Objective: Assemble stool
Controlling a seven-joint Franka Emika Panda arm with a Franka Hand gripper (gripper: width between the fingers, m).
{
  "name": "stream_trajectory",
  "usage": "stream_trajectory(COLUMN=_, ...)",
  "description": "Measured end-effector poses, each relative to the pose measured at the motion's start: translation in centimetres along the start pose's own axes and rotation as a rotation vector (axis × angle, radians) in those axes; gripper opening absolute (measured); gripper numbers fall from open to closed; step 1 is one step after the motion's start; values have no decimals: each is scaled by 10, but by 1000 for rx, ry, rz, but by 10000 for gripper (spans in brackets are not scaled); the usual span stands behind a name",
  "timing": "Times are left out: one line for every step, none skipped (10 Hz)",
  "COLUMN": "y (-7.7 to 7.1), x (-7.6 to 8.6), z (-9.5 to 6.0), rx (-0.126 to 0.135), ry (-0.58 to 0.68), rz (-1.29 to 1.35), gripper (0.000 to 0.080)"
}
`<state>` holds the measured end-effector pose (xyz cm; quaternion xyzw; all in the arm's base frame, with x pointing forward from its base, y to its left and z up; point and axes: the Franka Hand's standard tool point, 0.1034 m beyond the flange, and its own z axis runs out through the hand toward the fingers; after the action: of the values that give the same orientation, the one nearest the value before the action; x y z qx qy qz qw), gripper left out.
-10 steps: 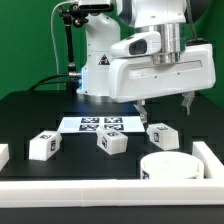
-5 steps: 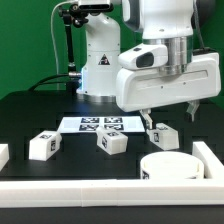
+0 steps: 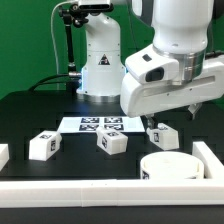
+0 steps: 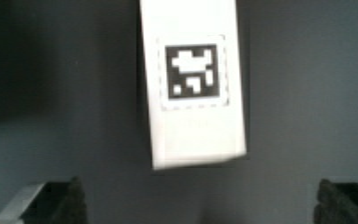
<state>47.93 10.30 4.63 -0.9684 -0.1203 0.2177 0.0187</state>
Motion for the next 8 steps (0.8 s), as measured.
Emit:
stream_trajectory(y=-1, x=-1, z=1, rx=-3, ry=-73, rz=-11, gripper=649)
stream_trajectory(y=-1, x=2, z=1, rx=1, ry=-95, rz=-11, gripper=649)
stream_trajectory(y=-1, x=2, z=2, rx=2, ry=-96, rz=-11, gripper=649)
stream_trajectory(y=-1, x=3, z=2, rx=2, ry=-95, rz=-12, gripper=649)
stream_trajectory(y=-1, x=3, z=2, rx=0, ry=-95, rz=-12, gripper=649)
stream_trajectory(y=7, x=5, z=6, rx=-68, ry=-92, rz=-3, gripper=649)
stream_trajectory(y=5, x=6, z=9, rx=-87, ry=-95, rz=14, gripper=649)
stream_trajectory(y=5, x=6, z=10, rx=-84, ry=-97, rz=10, gripper=649)
